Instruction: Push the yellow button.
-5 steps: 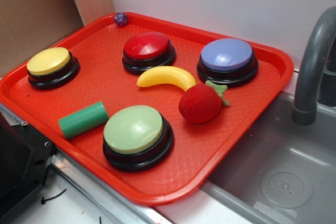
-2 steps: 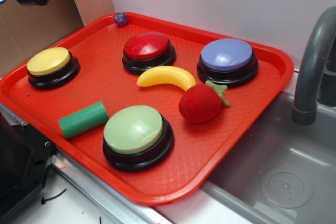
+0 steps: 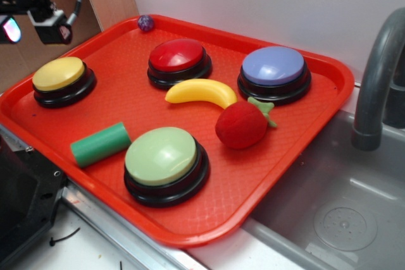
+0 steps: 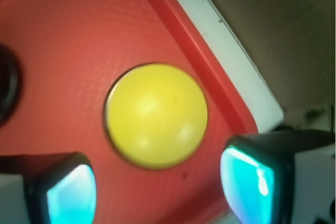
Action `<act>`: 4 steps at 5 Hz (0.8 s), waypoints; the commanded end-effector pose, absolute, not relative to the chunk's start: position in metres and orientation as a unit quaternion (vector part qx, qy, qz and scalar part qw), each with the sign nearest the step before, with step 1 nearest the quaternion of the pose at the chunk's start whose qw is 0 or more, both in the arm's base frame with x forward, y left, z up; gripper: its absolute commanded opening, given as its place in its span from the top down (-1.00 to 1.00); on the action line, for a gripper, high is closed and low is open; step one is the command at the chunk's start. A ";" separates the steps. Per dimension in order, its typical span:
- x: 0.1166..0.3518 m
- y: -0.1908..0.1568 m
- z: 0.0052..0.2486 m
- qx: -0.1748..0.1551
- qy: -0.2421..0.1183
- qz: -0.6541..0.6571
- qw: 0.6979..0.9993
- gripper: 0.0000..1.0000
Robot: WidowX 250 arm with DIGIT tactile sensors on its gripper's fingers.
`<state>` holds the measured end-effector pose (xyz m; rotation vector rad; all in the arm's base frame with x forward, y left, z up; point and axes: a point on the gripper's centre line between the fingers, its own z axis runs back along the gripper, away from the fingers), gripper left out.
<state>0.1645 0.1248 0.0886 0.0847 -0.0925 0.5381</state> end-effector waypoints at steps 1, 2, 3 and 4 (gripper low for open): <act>0.177 0.133 0.045 0.054 -0.034 0.212 0.975 -1.00; 0.178 0.133 0.048 0.048 -0.030 0.208 0.977 -1.00; 0.178 0.129 0.084 0.022 -0.005 0.215 0.976 -1.00; 0.181 0.125 0.118 -0.003 0.014 0.194 0.981 -1.00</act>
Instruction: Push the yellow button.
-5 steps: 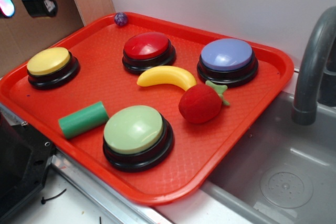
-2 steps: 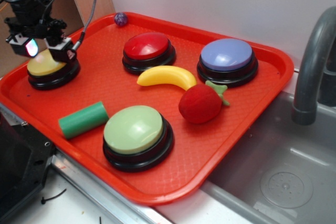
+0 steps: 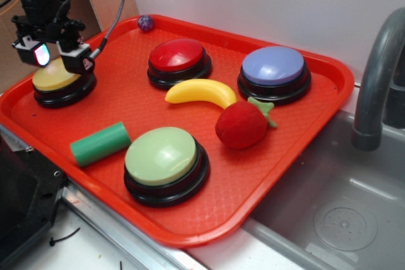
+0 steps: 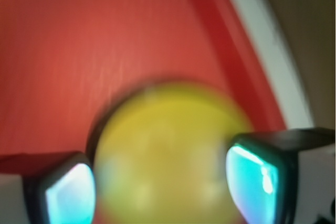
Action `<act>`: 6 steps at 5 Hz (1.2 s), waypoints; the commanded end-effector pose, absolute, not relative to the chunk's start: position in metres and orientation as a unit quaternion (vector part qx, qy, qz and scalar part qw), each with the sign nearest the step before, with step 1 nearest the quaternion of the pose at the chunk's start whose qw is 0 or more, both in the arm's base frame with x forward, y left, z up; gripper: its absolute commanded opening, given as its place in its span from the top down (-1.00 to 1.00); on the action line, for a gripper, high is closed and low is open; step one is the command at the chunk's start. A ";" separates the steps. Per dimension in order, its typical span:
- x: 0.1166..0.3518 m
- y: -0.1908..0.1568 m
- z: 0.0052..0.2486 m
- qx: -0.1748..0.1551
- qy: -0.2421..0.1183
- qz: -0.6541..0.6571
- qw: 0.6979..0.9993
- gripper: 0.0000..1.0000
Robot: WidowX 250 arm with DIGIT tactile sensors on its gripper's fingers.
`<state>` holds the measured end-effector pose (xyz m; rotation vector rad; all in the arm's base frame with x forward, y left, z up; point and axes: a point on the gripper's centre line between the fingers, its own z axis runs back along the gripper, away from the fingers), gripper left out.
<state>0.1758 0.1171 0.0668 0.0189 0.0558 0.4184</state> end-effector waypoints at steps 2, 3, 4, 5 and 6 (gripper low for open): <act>0.181 0.122 0.146 0.025 -0.003 0.180 0.983 -1.00; 0.180 0.122 0.153 0.023 -0.013 0.182 0.983 -1.00; 0.180 0.121 0.160 0.020 -0.024 0.183 0.983 -1.00; 0.179 0.120 0.167 0.021 -0.023 0.189 0.981 -1.00; 0.177 0.121 0.172 0.017 -0.024 0.194 0.981 -1.00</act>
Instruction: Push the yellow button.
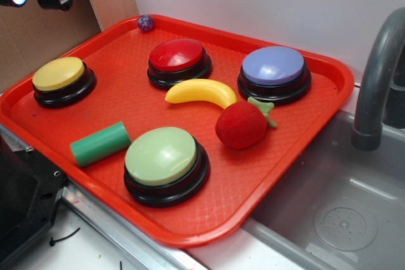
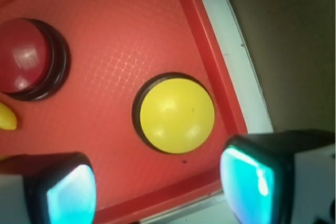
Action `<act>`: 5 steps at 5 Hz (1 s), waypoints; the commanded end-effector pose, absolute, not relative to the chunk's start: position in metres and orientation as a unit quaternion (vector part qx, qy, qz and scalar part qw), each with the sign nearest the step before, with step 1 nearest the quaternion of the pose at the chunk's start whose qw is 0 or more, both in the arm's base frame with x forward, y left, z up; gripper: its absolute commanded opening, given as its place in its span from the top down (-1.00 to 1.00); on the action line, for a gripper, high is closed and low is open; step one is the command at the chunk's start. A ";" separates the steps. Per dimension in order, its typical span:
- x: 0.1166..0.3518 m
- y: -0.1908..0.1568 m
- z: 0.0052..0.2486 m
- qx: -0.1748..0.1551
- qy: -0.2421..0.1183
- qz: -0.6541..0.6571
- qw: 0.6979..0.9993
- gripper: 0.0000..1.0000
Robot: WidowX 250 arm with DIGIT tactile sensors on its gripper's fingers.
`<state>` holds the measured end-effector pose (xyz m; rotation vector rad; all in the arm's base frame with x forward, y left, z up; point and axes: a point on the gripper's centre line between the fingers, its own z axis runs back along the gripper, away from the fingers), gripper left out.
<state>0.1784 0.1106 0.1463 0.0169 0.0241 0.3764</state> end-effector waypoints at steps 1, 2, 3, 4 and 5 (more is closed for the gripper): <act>0.178 0.119 0.175 0.022 -0.021 0.195 0.980 -1.00; 0.178 0.117 0.180 0.022 -0.021 0.193 0.981 -1.00; 0.178 0.114 0.183 0.024 -0.022 0.193 0.981 -1.00; 0.178 0.114 0.187 0.025 -0.025 0.197 0.980 -1.00; 0.176 0.111 0.193 0.032 -0.030 0.202 0.978 -1.00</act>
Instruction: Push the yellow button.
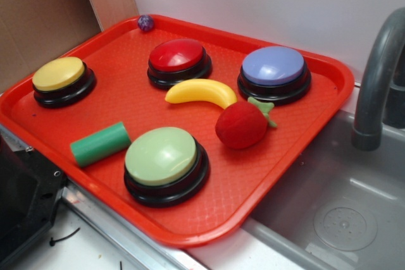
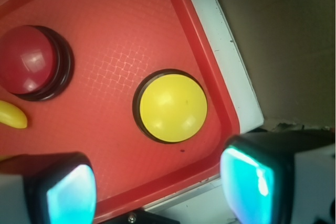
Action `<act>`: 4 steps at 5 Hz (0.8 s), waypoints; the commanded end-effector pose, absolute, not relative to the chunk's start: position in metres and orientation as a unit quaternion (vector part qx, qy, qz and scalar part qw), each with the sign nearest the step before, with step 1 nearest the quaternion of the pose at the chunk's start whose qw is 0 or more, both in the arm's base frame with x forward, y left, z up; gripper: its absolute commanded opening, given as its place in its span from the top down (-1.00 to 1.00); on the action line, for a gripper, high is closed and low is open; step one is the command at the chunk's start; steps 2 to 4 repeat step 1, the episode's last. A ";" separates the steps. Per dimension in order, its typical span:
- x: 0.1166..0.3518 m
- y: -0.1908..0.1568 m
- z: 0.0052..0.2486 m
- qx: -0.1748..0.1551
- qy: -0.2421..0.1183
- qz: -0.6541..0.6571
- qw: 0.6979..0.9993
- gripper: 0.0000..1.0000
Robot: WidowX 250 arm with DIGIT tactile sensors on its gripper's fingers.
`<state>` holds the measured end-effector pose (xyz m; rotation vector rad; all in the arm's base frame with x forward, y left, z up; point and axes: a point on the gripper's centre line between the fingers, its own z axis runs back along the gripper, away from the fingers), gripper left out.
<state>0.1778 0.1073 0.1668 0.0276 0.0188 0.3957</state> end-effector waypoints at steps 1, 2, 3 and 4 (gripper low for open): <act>0.171 0.110 0.200 0.031 -0.048 0.185 0.981 -1.00; 0.171 0.110 0.200 0.031 -0.048 0.185 0.981 -1.00; 0.171 0.110 0.200 0.031 -0.048 0.185 0.981 -1.00; 0.171 0.110 0.200 0.031 -0.048 0.185 0.981 -1.00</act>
